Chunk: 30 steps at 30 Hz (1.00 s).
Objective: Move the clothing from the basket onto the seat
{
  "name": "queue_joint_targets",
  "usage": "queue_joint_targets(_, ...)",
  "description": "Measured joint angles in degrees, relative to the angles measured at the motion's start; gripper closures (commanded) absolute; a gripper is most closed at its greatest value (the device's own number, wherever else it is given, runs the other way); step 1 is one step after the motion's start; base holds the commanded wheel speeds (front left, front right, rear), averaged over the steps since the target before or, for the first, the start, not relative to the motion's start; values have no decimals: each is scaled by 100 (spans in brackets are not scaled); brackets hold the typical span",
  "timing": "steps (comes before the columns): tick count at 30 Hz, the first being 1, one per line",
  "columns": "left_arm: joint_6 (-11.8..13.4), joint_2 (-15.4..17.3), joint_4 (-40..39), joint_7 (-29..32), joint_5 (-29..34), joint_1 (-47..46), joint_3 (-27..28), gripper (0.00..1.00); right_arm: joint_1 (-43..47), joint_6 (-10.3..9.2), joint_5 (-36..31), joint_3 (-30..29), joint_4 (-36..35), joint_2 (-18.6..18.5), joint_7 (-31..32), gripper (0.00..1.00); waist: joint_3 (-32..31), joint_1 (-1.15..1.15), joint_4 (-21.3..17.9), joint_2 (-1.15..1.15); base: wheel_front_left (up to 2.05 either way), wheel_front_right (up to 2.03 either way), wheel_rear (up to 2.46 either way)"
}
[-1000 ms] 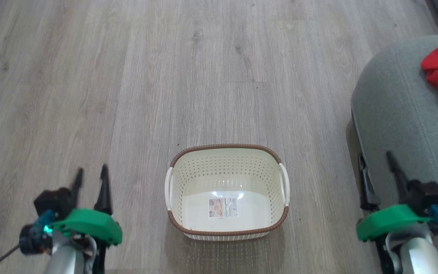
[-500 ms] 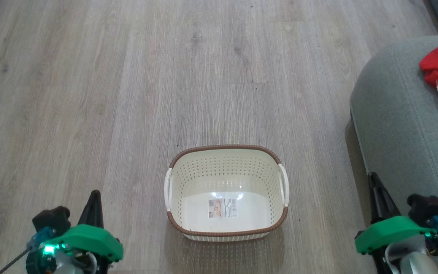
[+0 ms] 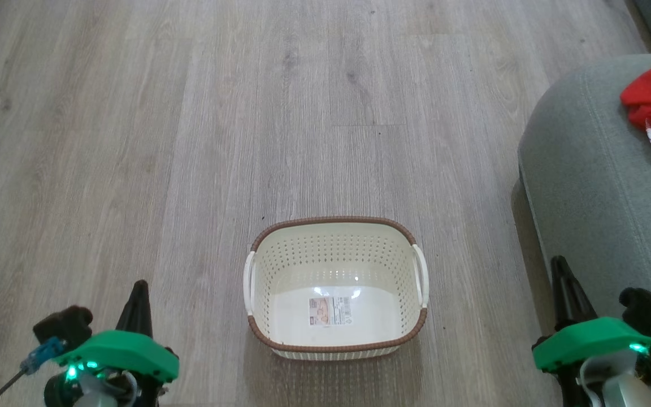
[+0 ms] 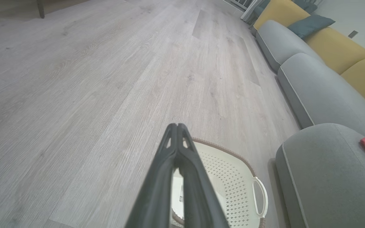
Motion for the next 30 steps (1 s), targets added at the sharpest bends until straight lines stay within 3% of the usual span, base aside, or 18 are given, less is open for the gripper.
queue_joint_targets(30, -110, -3, -243, 486, -1891, 1, 59, 100, -8, -1, 2081, -65, -75, 1, 513, 100, -60, 0, -40, 0, 0, 0, 0)
